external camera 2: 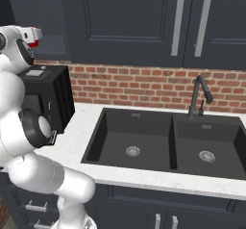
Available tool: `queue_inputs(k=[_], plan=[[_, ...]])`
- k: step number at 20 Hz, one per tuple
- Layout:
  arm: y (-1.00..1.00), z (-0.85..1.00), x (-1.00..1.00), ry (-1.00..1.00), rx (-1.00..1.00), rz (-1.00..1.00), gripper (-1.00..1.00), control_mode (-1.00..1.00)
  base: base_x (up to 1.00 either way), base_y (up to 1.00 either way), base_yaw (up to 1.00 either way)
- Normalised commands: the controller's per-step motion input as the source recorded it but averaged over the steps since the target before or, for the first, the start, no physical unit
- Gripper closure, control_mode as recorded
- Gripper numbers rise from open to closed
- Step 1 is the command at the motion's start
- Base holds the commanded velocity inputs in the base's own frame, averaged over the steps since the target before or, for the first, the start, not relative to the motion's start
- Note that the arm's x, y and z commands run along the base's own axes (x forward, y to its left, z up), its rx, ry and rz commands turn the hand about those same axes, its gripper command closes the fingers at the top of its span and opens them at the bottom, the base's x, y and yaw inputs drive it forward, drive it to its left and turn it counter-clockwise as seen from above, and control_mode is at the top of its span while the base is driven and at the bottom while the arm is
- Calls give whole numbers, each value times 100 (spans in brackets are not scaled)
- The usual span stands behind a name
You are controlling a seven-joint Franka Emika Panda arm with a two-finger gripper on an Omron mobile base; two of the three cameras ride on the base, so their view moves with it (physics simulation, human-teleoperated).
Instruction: Gather all objects into one cabinet and sort the glasses and bowls to opposite sides.
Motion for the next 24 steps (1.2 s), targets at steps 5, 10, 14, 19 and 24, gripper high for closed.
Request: queue_inputs(k=[5, 10, 14, 19, 24], plan=[[0, -25, 32, 0, 2, 0, -100, -100, 0, 0, 0], [7, -34, 2, -1, 0, 0, -100, -100, 0, 0, 0], [11, -18, 0, 0, 0, 0, 100, -100, 0, 0, 0], [6, -6, 0, 0, 0, 0, 100, -100, 0, 0, 0], [12, 0, 7, 0, 2, 0, 100, -100, 0, 0, 0]])
